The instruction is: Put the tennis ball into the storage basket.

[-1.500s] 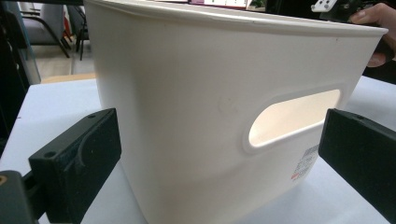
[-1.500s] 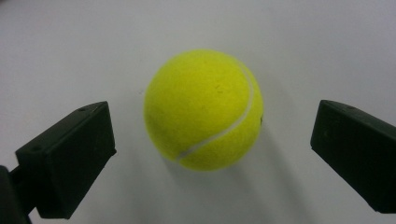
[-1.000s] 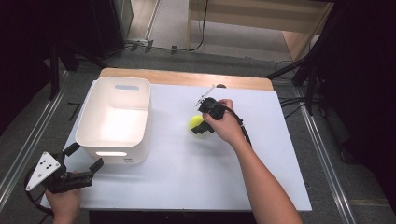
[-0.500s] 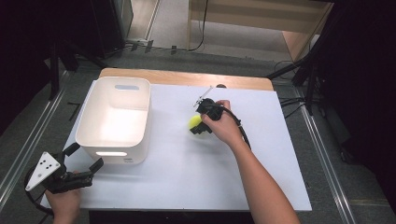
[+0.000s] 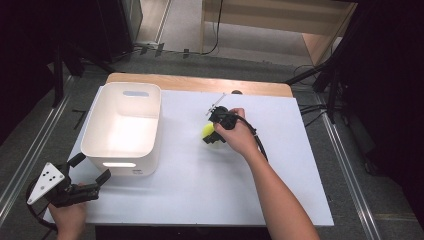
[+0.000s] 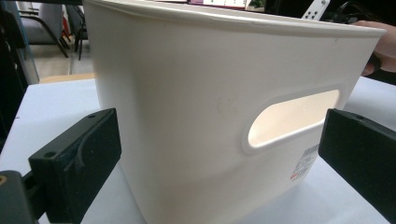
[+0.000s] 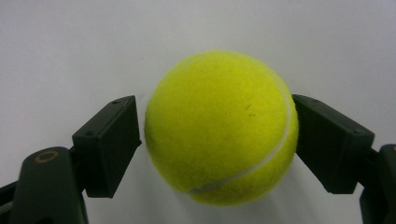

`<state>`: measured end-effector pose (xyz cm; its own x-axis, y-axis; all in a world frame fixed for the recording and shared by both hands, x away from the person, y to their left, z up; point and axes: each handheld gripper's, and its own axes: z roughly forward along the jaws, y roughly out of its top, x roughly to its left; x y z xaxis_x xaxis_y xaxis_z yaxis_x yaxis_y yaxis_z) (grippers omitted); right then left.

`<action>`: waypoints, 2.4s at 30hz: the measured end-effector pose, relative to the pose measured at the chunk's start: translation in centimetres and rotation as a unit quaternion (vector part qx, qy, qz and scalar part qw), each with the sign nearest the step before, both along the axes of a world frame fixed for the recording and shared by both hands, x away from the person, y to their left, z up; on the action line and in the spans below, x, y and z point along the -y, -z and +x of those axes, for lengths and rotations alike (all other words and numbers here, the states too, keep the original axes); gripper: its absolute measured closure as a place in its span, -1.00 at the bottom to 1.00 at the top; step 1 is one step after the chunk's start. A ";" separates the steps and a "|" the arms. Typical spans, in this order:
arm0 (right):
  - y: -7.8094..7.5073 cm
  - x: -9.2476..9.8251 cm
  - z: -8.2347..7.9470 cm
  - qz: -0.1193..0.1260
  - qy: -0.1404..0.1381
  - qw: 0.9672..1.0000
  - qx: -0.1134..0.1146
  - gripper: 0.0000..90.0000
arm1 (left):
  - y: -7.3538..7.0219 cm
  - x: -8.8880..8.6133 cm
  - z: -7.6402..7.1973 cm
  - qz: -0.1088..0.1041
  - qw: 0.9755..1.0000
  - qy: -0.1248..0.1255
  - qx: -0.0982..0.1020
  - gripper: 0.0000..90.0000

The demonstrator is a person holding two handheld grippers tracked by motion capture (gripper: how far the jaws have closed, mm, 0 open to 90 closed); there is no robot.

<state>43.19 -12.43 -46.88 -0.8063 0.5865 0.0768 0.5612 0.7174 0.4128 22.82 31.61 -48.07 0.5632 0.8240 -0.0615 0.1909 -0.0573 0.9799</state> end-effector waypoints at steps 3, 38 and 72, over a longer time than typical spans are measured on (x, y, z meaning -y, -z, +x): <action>0.0 0.0 0.0 0.000 0.004 1.000 0.000 -0.59 | 0.0 0.0 0.0 0.001 1.000 0.000 0.000 -1.00; 0.7 -0.8 0.2 -0.009 0.005 1.000 0.019 -0.48 | 0.0 -0.1 0.0 0.001 1.000 0.002 0.000 -1.00; -3.5 -2.9 -0.6 0.006 -0.040 0.999 0.017 -0.48 | 0.0 0.0 0.0 0.000 1.000 0.004 0.000 -1.00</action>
<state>42.63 -9.52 -43.38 -0.8530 0.5191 0.0546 0.4875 0.7547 0.4391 22.85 31.65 -48.05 0.5690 0.8200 -0.0619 0.1910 -0.0586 0.9798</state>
